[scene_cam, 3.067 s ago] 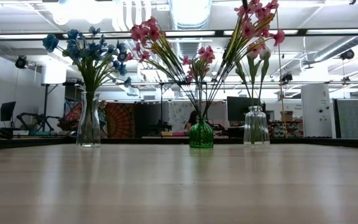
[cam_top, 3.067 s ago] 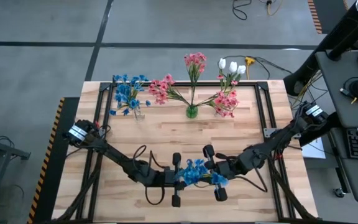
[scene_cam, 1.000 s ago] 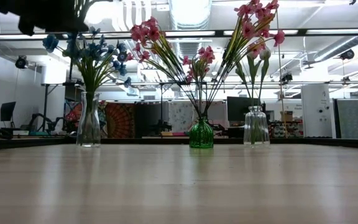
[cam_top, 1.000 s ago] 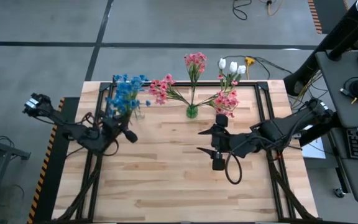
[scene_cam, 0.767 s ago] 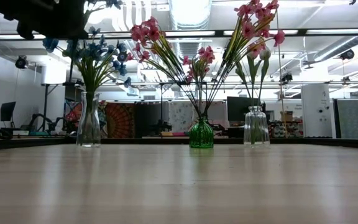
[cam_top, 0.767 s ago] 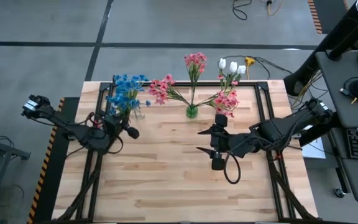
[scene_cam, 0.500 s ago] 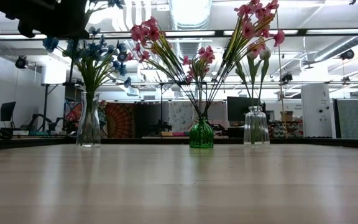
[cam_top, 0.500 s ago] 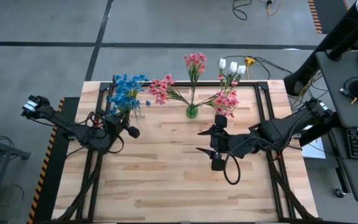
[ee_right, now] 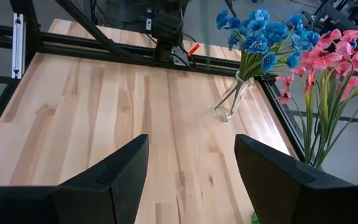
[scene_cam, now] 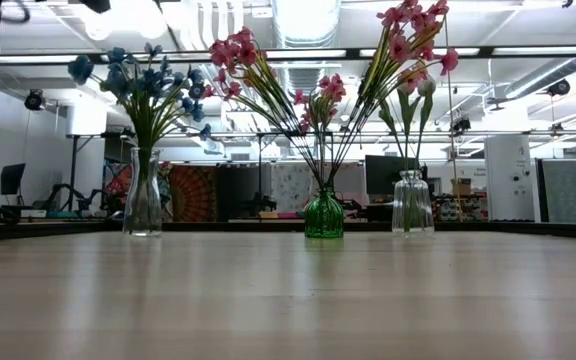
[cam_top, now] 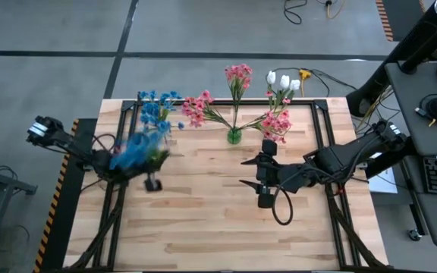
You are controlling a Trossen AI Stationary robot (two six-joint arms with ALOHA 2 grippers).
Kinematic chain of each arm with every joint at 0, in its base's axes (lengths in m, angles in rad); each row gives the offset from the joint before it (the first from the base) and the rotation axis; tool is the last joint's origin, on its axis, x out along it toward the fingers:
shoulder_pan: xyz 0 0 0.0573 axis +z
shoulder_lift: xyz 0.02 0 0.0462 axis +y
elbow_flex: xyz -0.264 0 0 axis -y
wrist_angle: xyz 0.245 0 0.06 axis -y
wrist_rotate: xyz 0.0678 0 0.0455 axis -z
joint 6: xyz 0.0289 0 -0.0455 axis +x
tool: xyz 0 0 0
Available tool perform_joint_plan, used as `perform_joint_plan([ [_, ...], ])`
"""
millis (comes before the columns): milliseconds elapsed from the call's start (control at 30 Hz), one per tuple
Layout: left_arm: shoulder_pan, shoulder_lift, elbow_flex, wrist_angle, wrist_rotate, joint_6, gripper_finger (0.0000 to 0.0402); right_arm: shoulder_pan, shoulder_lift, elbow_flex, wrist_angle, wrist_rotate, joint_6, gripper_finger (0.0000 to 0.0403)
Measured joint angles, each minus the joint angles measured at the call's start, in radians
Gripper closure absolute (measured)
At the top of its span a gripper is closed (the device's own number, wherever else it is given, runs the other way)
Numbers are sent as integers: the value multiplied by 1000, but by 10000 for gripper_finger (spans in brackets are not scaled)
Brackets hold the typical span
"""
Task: Sort flowers into vase by color
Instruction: Put the blue flowers into the left transparent vase
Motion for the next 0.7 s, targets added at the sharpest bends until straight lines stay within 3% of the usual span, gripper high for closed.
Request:
perform_joint_plan([
  [67,0,19,-83,118,150,46,395,0,0,0,0,0,0,172],
  [200,0,64,-202,338,160,51,396,0,0,0,0,0,-2,172],
  [267,-1,69,-221,331,84,64,397,-2,0,0,0,0,-3,172],
  [400,-7,56,-221,330,-188,110,397,-13,0,-1,0,0,-2,172],
  [700,-9,53,-222,297,-463,246,398,-53,0,-2,0,-1,-8,172],
])
